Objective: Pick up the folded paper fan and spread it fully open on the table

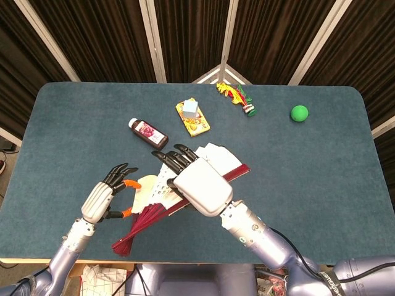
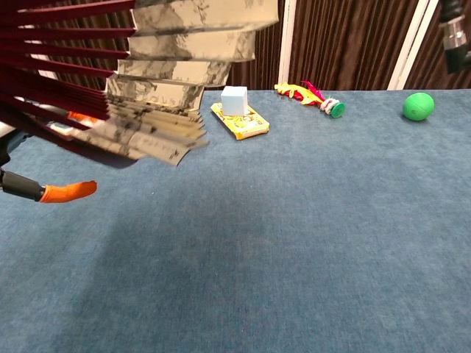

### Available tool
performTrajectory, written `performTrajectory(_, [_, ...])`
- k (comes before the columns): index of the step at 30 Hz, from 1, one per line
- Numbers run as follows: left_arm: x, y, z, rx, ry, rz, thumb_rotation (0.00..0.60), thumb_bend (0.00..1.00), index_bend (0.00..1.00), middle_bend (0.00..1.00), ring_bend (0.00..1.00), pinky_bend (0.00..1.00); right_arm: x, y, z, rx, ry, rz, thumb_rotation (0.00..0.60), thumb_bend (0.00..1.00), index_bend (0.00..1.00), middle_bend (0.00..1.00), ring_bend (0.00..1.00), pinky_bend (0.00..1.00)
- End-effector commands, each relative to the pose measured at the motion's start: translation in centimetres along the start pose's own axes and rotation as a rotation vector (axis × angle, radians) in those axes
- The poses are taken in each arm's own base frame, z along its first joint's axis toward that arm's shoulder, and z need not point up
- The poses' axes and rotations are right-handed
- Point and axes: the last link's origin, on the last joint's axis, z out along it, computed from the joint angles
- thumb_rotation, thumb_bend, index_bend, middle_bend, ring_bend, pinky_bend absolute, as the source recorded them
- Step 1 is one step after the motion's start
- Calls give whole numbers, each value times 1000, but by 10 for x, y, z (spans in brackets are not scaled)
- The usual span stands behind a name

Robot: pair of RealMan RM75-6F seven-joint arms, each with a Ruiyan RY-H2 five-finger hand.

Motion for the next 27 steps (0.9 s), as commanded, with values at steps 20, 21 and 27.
performTrajectory(20, [3,-1,17,15,91,32,600,420,711,356,6,129,5,5,-9,-6,11,21,600,403,830,149,216,163])
performTrajectory(21, [3,-1,17,17,93,32,600,420,721,367,10,134,5,5,-9,-8,12,22,600,403,830,149,216,163])
performTrajectory(27, [11,-9,18,36,127,47,600,425,788,438,54,171,11,14,-14,-31,28,25,600,403,830,149,216,163])
